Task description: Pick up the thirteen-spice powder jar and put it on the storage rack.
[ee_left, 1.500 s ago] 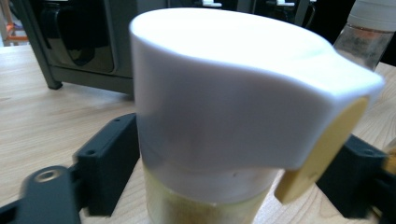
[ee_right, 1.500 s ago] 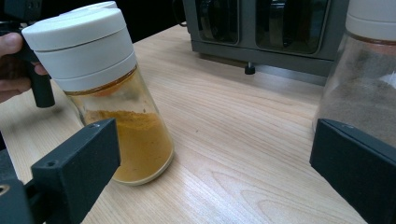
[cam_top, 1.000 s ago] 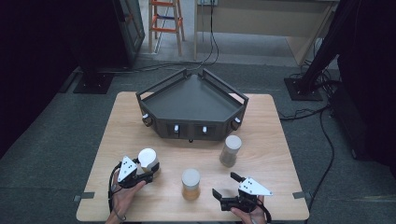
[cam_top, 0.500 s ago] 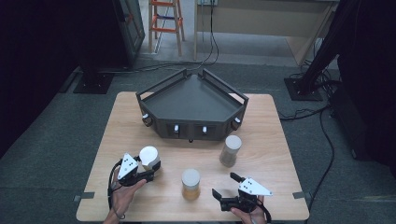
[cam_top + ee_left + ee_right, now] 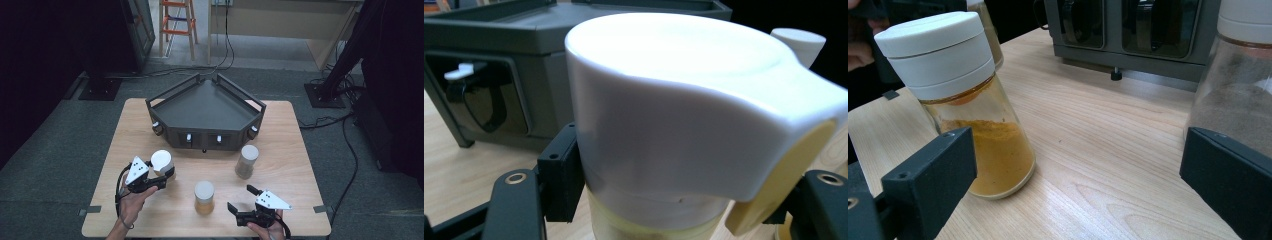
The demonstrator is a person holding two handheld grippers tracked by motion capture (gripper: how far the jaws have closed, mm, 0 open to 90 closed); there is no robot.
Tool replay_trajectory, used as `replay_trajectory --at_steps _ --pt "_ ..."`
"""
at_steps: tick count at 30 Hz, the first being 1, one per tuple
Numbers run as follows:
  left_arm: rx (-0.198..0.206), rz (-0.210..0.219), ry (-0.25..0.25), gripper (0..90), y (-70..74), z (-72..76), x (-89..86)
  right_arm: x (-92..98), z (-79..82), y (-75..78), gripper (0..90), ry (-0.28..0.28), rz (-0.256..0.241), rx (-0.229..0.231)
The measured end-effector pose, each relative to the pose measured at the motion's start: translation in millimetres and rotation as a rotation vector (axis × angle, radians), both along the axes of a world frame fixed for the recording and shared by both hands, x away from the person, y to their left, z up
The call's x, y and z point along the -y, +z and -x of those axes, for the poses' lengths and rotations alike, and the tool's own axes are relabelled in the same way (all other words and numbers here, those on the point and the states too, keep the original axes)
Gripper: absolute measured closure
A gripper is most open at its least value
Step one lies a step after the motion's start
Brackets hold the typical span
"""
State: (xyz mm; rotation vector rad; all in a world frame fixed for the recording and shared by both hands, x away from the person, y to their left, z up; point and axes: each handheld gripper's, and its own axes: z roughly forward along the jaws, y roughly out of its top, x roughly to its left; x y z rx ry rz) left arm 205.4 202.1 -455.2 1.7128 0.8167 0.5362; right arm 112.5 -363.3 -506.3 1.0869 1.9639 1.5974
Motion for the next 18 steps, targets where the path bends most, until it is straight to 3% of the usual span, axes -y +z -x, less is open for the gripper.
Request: replay_trajectory --at_steps 7,18 --pt "-0.001 -0.02 -0.014 30.2 21.7 -10.6 2.6 -0.3 -0.2 -0.2 1.7 0.003 0.0 -0.001" --pt "-0.008 -0.018 -0.021 30.3 50.5 -29.7 8.0 0.4 -0.5 -0.4 1.7 0.003 -0.003 -0.003"
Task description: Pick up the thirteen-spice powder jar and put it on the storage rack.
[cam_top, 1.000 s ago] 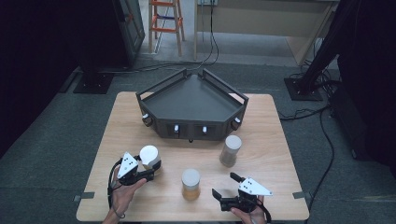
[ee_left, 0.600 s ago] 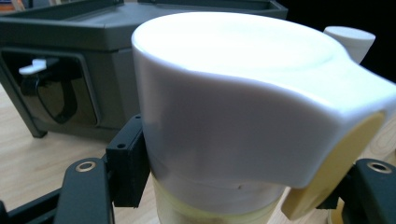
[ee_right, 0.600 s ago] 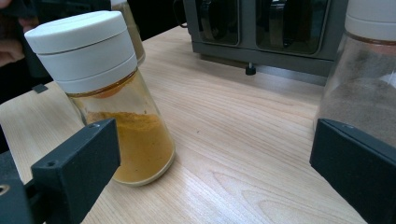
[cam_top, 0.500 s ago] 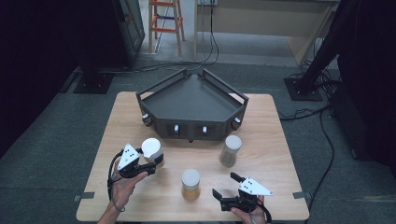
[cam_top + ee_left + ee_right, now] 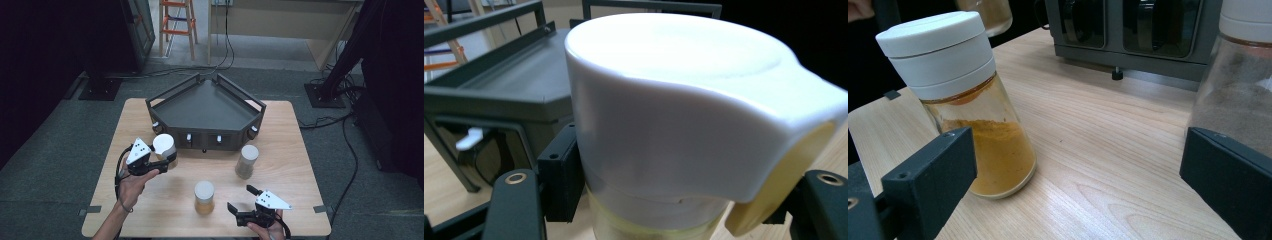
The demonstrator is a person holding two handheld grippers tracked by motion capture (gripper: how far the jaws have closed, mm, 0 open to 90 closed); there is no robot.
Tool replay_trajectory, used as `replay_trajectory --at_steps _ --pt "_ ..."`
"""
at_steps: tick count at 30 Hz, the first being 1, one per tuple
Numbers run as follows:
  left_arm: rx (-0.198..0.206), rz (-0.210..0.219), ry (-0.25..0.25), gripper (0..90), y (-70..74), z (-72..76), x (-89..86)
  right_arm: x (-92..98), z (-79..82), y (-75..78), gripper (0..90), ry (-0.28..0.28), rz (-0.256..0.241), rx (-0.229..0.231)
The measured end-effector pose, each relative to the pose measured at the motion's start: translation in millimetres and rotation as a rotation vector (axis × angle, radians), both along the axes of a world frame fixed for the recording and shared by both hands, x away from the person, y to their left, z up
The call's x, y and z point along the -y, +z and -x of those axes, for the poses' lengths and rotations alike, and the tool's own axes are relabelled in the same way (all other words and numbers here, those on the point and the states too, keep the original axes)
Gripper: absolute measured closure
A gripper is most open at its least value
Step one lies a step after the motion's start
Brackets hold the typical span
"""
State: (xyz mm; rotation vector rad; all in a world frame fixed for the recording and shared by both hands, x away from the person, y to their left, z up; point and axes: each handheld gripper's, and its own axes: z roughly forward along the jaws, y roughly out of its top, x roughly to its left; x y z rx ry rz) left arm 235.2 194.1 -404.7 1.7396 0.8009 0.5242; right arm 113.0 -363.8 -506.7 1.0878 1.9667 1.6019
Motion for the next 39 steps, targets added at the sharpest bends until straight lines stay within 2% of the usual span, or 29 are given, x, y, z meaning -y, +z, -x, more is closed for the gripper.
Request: replay_trajectory --at_steps 10,23,30,39 --pt "-0.014 0.011 0.005 30.3 31.1 -23.4 5.7 0.8 -0.3 0.2 1.7 0.001 -0.001 0.002" --pt "0.007 -0.007 0.027 30.3 61.1 -43.7 20.8 1.6 -0.7 0.1 1.6 0.004 -0.004 0.001" --pt "0.011 -0.016 0.045 30.3 69.0 -53.1 27.1 2.3 -1.1 0.1 1.6 0.004 -0.007 -0.004" --pt "0.007 -0.025 0.093 30.4 74.2 -74.5 36.3 3.1 -2.4 -0.6 1.7 0.008 -0.015 -0.008"
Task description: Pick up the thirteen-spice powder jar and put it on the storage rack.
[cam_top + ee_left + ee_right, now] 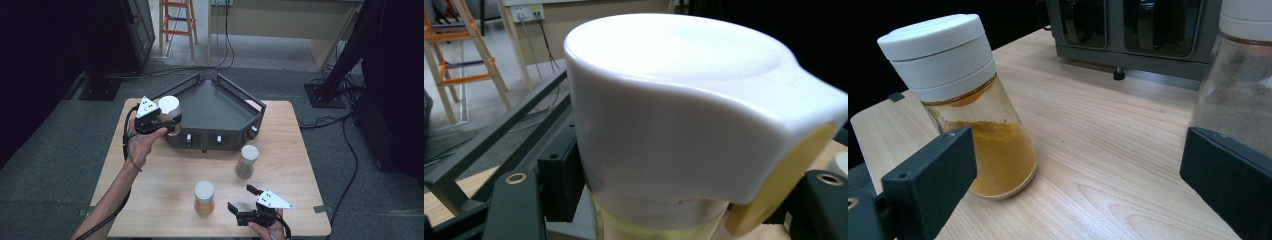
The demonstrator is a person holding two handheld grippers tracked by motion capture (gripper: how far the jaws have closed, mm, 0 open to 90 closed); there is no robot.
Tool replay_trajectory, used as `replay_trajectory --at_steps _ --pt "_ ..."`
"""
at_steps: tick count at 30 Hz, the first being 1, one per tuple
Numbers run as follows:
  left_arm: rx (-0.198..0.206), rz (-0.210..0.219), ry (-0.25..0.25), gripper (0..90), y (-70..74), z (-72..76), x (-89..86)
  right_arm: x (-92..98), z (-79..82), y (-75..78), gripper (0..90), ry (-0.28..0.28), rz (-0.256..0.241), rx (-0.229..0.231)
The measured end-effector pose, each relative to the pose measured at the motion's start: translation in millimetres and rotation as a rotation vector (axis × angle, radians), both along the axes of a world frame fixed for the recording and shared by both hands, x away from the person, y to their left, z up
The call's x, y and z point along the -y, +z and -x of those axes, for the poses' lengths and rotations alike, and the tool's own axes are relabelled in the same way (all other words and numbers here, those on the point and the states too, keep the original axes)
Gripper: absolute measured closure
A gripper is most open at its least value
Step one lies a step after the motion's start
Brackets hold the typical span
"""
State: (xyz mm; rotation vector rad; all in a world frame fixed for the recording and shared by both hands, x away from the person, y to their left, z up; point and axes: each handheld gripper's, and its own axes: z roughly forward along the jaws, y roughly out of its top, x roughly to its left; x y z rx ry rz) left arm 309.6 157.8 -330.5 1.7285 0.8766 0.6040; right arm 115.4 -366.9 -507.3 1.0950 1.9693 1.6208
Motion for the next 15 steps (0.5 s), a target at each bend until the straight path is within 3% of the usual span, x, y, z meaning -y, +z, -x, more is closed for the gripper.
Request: replay_trajectory --at_steps 8,15 --pt "-0.005 -0.008 0.044 30.4 -3.5 -19.3 7.0 1.0 0.6 -0.3 1.6 0.0 -0.004 0.0" --pt "0.001 0.017 0.091 30.3 -7.7 -30.0 2.0 1.7 0.4 -0.5 1.6 0.002 -0.007 -0.002"
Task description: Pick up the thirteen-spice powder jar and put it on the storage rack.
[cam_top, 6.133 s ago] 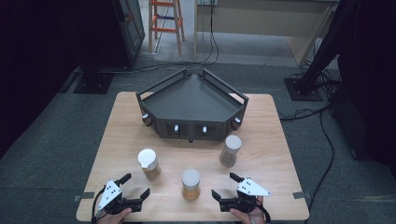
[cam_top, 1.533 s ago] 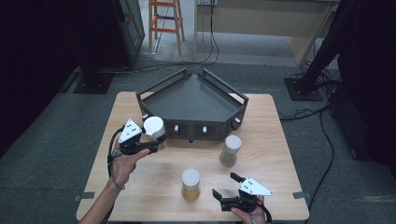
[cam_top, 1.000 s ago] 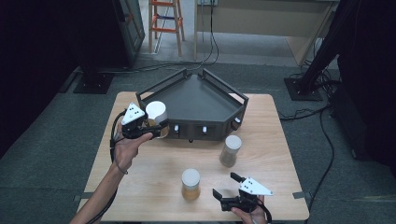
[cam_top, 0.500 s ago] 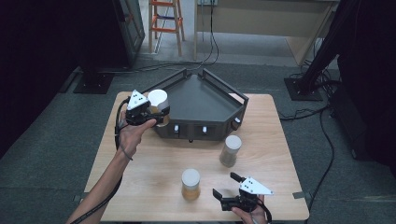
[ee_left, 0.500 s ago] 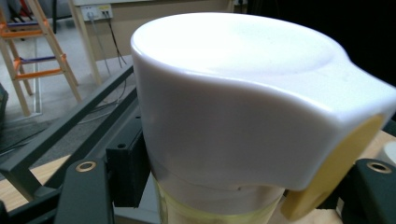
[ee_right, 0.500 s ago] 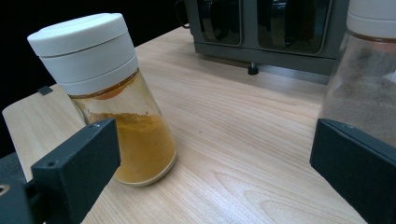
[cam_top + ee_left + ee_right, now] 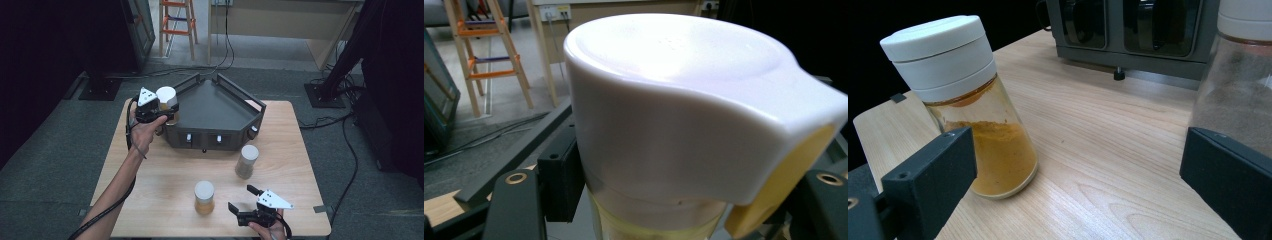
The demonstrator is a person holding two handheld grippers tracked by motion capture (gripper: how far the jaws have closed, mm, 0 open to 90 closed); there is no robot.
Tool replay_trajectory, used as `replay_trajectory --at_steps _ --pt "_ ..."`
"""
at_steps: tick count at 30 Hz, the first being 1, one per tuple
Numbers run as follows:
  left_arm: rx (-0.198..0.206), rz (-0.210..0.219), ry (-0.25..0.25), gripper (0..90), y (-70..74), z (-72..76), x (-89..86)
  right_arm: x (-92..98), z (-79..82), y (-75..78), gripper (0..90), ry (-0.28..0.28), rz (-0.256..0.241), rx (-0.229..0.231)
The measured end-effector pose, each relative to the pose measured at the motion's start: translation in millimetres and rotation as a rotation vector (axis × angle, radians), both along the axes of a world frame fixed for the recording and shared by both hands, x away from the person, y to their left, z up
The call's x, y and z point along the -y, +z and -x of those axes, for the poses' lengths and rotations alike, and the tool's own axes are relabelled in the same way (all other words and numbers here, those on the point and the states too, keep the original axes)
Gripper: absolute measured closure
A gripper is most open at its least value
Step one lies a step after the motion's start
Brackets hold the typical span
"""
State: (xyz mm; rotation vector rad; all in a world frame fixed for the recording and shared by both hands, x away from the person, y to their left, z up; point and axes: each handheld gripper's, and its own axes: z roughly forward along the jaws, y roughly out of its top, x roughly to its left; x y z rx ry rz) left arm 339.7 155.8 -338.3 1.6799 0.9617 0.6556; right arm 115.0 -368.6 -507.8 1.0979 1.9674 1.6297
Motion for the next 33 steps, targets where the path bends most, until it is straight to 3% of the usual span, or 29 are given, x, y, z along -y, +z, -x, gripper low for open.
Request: replay_trajectory --at_steps 9,33 --pt "-0.011 0.009 0.027 30.4 -7.5 -11.5 2.0 -0.4 -0.5 0.0 1.6 0.003 0.002 -0.003" --pt "-0.025 -0.017 0.052 30.3 -22.7 -27.8 14.5 0.7 0.2 -1.0 1.7 0.002 0.002 -0.003"
